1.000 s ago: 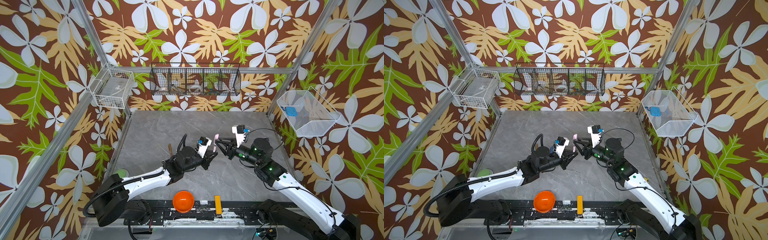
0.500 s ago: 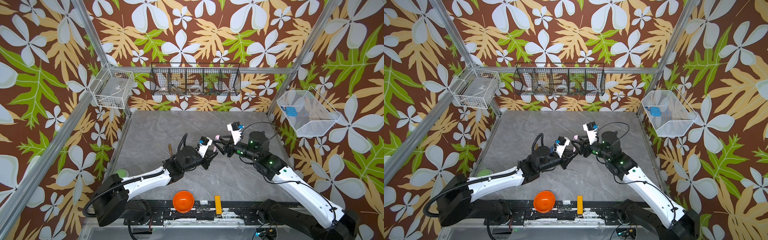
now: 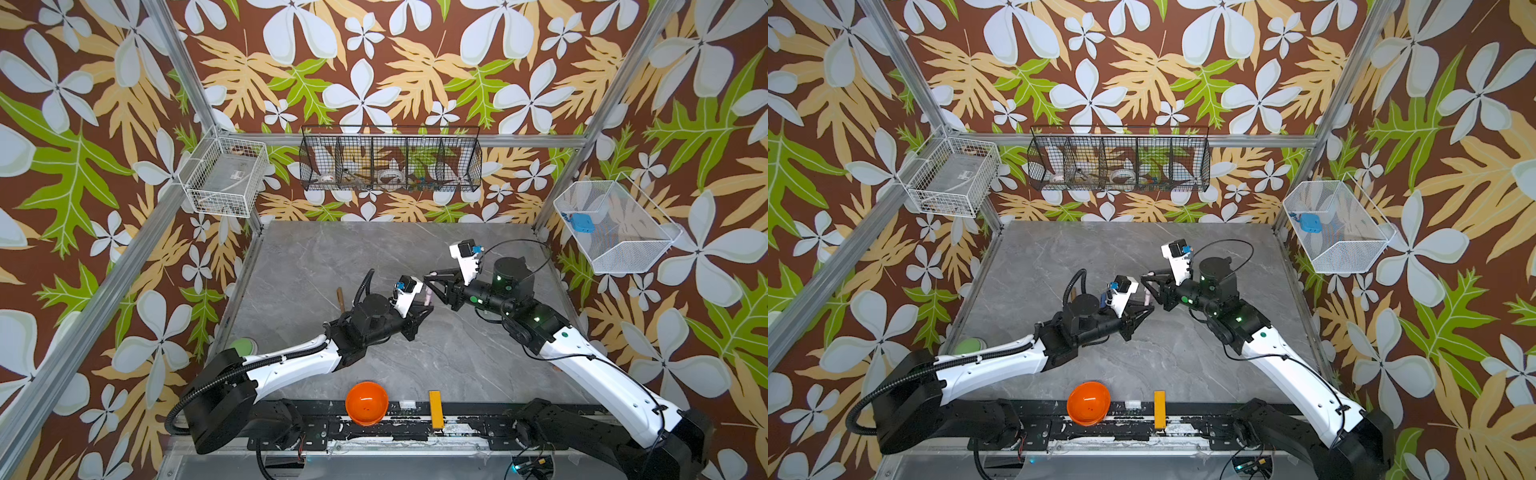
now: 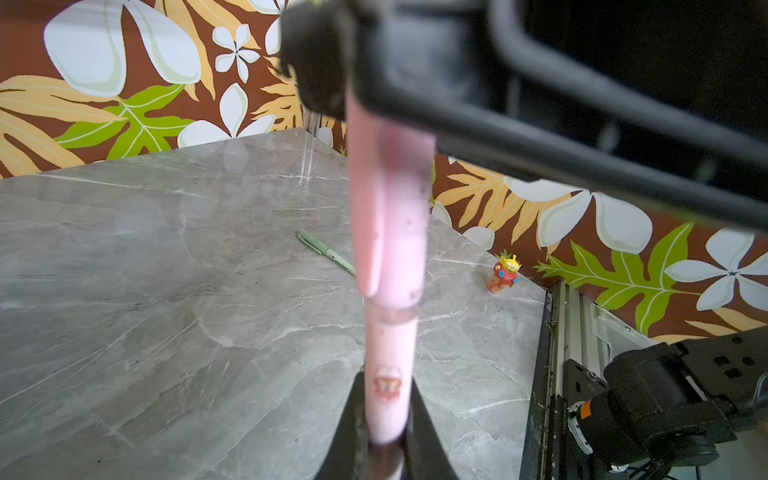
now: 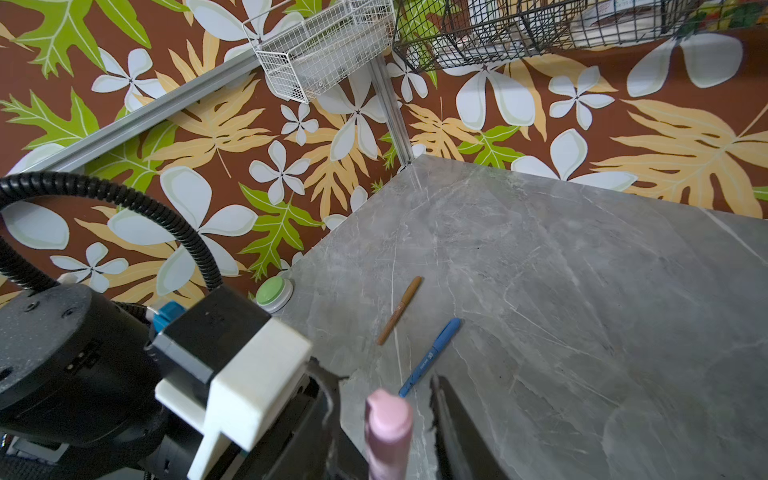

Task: Insert the pens into the pen caps
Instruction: 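Push the pink cap down onto the pen with the right gripper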

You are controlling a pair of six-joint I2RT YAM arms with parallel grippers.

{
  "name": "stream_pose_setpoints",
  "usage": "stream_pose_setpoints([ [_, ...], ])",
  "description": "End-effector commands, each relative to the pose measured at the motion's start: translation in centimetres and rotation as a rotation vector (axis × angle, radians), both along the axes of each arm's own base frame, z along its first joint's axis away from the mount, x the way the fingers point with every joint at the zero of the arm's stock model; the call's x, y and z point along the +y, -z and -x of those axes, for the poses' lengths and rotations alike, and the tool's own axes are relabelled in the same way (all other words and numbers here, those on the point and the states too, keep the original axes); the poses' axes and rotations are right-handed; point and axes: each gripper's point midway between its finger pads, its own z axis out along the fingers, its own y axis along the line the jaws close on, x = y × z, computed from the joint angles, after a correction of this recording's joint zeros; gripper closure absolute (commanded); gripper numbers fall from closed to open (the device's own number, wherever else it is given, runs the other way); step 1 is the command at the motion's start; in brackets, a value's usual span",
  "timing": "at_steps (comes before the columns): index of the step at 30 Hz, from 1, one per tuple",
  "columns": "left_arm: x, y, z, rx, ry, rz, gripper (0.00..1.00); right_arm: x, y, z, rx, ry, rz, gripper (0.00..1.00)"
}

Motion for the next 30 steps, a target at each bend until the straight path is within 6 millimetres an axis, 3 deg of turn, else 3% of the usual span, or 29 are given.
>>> stream_pose_setpoints([
  [1, 0.0, -1.7, -0.3, -0.046, -0.015, 0.046, 1.00, 0.3, -0.6, 0.1, -0.006, -0.017, -0.032, 0.78],
  [5, -0.3, -2.5, -0.6, -0.069, -0.019, 0.062, 1.00, 0.4, -0.5, 0.3, 0.005, -0.024, -0.030, 0.89],
  [10, -0.6, -6.1, -1.4, -0.142, -0.041, 0.140, 1.00, 0.3, 0.3, 0.4, 0.024, -0.023, -0.022, 1.00],
  [17, -0.7, -12.0, -2.6, -0.272, -0.070, 0.247, 1.00, 0.7, 0.8, 0.7, 0.048, -0.052, -0.023, 1.00],
  [25, 1.0, -18.1, -3.9, -0.404, -0.099, 0.367, 1.00, 0.8, 2.6, 1.0, 0.092, -0.063, -0.014, 1.00],
  [30, 1.6, -21.8, -3.6, -0.497, -0.112, 0.411, 1.00, 1.2, 3.9, 1.1, 0.134, -0.079, -0.033, 1.00],
])
